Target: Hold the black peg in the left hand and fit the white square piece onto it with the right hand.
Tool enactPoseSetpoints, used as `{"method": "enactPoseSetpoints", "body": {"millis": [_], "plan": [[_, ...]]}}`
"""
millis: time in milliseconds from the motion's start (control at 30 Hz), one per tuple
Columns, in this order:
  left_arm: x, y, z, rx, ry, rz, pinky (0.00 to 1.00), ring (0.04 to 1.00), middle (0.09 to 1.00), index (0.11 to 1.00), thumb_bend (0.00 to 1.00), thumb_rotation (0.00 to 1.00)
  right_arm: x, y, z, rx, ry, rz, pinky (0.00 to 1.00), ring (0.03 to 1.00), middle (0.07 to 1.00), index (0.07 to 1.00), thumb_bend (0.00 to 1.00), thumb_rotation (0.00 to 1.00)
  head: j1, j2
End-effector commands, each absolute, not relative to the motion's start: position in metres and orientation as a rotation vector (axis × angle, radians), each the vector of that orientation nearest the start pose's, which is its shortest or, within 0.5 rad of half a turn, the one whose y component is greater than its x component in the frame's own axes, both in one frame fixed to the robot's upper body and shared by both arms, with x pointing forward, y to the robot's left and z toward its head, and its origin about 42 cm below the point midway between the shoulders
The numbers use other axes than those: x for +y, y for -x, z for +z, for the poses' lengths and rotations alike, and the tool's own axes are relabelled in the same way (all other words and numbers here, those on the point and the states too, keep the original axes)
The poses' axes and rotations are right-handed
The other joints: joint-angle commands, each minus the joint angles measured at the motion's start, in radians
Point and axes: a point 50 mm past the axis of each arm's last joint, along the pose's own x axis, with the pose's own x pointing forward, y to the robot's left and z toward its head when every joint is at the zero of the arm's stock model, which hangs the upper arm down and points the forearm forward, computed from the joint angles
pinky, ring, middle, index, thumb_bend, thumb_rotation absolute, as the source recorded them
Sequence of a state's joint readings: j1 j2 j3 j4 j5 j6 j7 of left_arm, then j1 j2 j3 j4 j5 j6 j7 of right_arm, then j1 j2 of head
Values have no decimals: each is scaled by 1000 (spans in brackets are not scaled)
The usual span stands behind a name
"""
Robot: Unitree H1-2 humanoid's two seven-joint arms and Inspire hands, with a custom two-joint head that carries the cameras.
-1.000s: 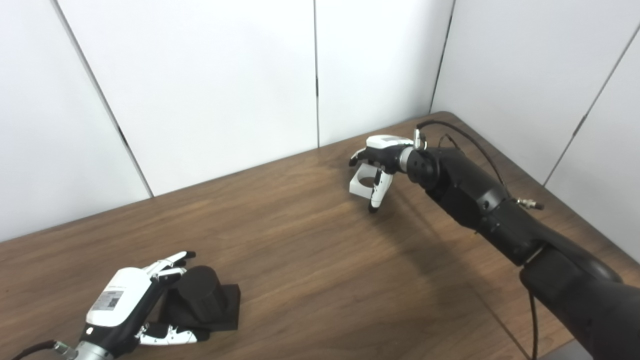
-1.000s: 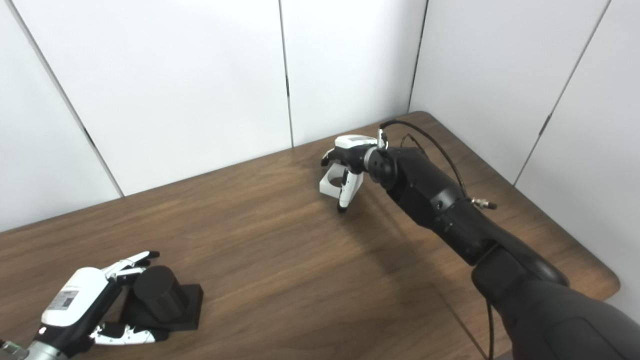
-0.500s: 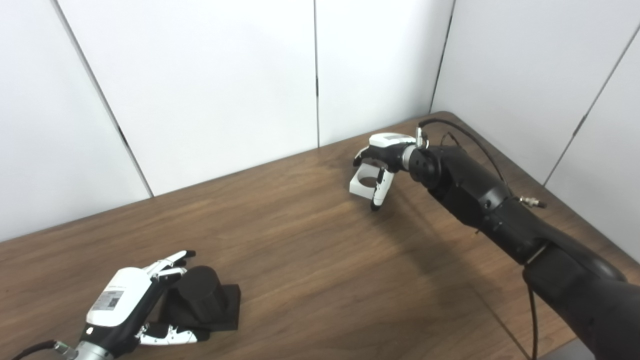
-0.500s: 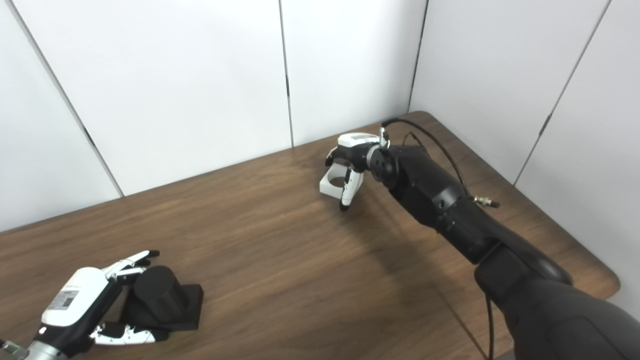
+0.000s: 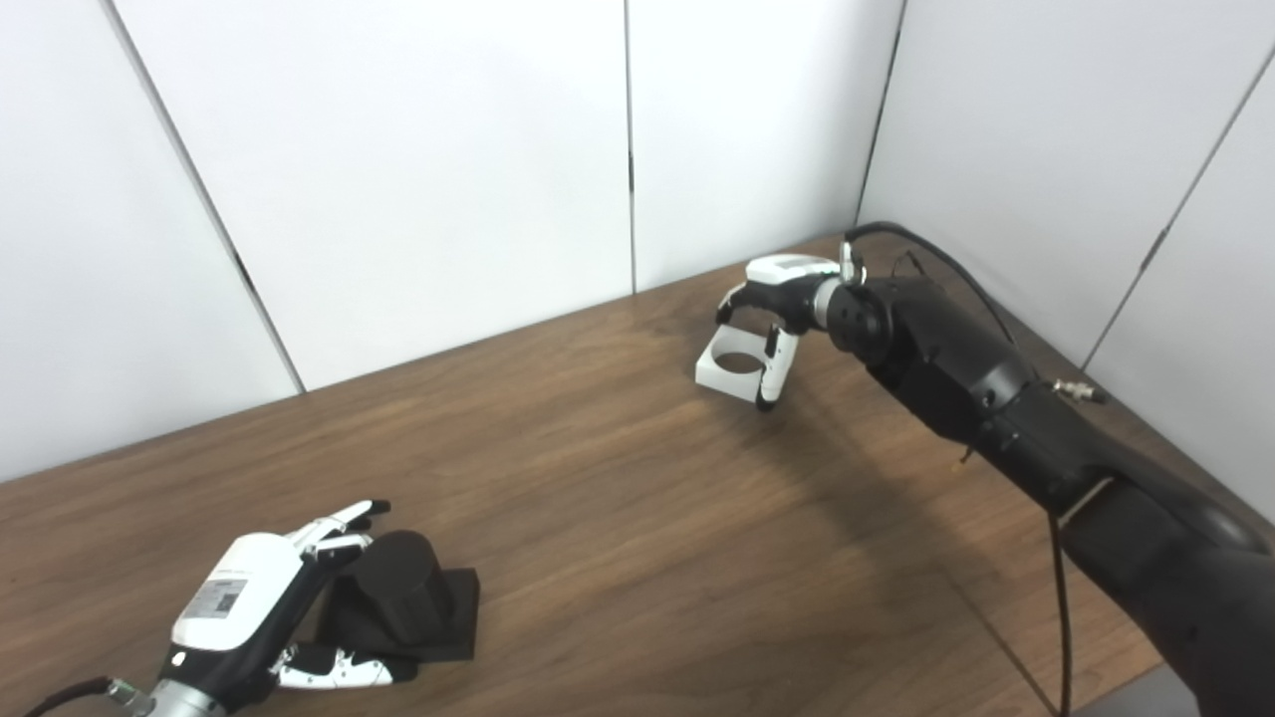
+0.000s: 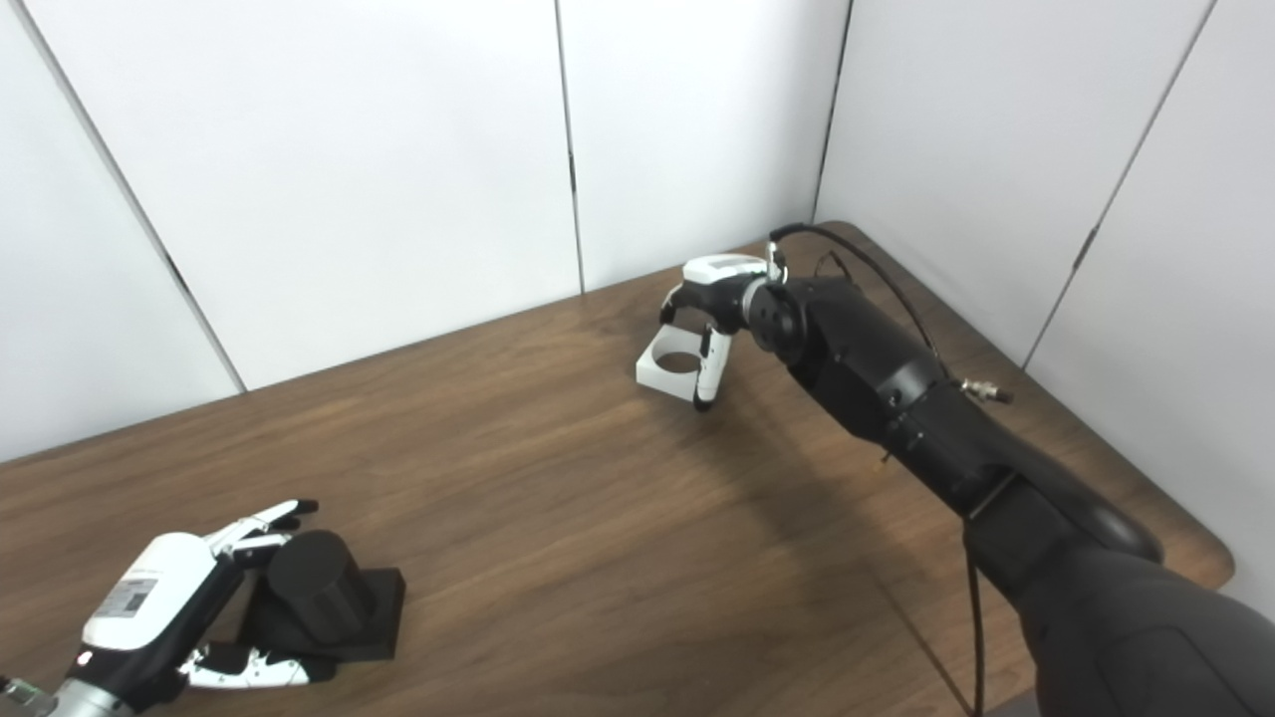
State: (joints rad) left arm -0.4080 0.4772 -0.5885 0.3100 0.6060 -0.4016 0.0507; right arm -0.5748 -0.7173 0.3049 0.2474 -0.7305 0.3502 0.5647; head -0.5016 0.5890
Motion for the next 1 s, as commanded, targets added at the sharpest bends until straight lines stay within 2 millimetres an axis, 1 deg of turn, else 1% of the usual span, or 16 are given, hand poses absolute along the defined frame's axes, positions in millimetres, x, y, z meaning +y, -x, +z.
{"method": "enactPoseSetpoints", "body": {"millis": [0,133,233,400,567,733,867,967], "plan": [[224,-331,73,-309,-1194,-937,671,820,890,490,524,57,-392,-445,288,336,1477,132,807,908,921,840,888,146,0,0],[224,-331,73,-297,-1198,-942,685,827,895,490,524,57,-389,-444,284,340,1485,94,812,910,919,840,882,161,-3,3],[224,-331,73,-300,-1196,-942,682,827,896,490,524,57,-386,-443,282,336,1504,54,815,897,909,835,881,220,-3,4],[224,-331,73,-303,-1201,-941,677,826,894,490,524,58,-380,-443,278,333,1510,32,832,905,911,841,887,281,-2,6],[225,-331,72,-305,-1194,-937,667,820,894,490,524,57,-375,-443,275,331,1503,39,834,908,915,851,881,296,-2,6],[225,-332,72,-309,-1187,-932,668,823,894,490,524,57,-373,-444,273,334,1489,63,827,897,915,848,888,265,0,11],[224,-332,73,-298,-1193,-937,674,827,894,490,524,57,-373,-445,271,340,1487,81,825,901,918,848,893,202,5,12],[224,-332,72,-299,-1194,-937,673,824,891,490,524,57,-374,-445,270,340,1481,86,821,900,920,845,898,180,8,13]]}}
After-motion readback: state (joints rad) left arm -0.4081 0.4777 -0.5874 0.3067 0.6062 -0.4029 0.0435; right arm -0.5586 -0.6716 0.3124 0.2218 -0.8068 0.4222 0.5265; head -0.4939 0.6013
